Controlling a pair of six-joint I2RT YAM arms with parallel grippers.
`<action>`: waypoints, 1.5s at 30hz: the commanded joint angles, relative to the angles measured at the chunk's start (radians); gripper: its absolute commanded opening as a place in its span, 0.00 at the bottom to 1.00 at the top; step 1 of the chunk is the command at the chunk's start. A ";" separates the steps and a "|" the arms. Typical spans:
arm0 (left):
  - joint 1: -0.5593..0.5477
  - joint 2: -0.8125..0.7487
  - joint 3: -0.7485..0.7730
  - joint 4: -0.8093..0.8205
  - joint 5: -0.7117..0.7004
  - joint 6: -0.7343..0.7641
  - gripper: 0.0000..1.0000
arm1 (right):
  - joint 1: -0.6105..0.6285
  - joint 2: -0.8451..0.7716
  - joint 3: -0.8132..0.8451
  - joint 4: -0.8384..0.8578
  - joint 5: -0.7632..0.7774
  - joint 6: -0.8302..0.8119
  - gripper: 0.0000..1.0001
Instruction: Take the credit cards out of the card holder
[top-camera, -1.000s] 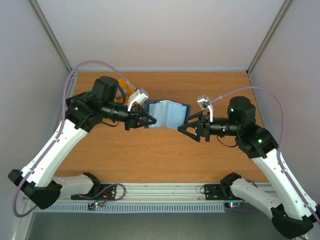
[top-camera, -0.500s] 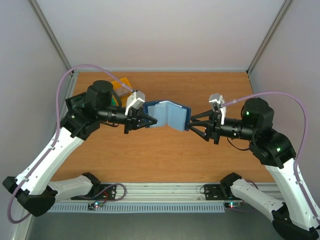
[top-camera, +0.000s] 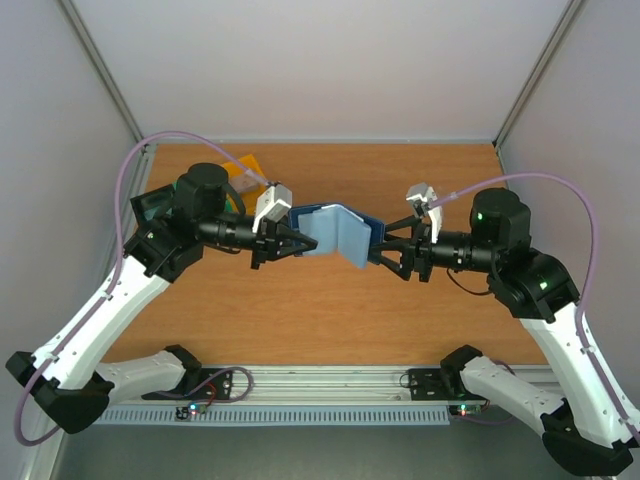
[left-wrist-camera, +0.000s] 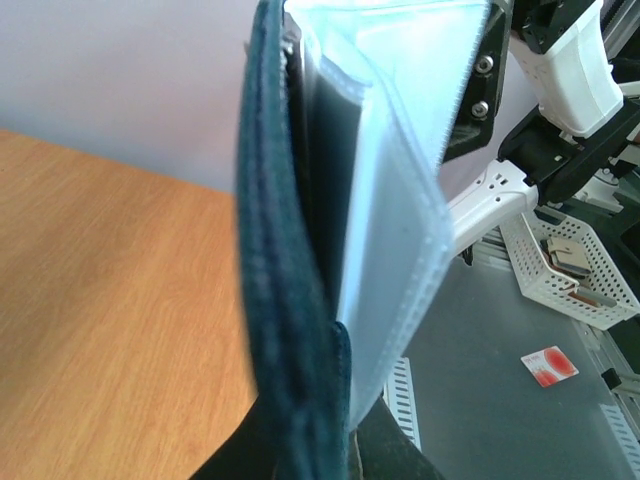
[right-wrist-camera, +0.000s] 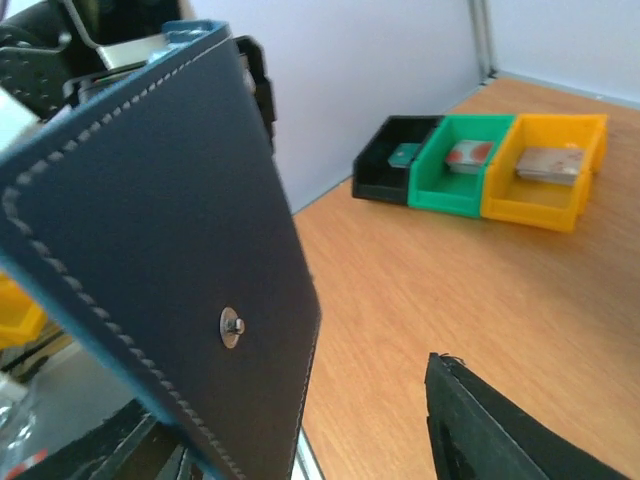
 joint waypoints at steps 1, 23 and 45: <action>-0.007 -0.008 -0.008 0.109 0.003 -0.028 0.00 | 0.008 0.003 -0.009 0.042 -0.172 -0.013 0.62; -0.037 0.009 -0.038 0.160 -0.039 -0.089 0.00 | 0.257 0.092 -0.019 0.194 0.231 0.048 0.84; -0.043 0.006 -0.067 0.120 -0.153 -0.071 0.00 | 0.342 0.215 0.068 0.162 0.405 0.072 0.98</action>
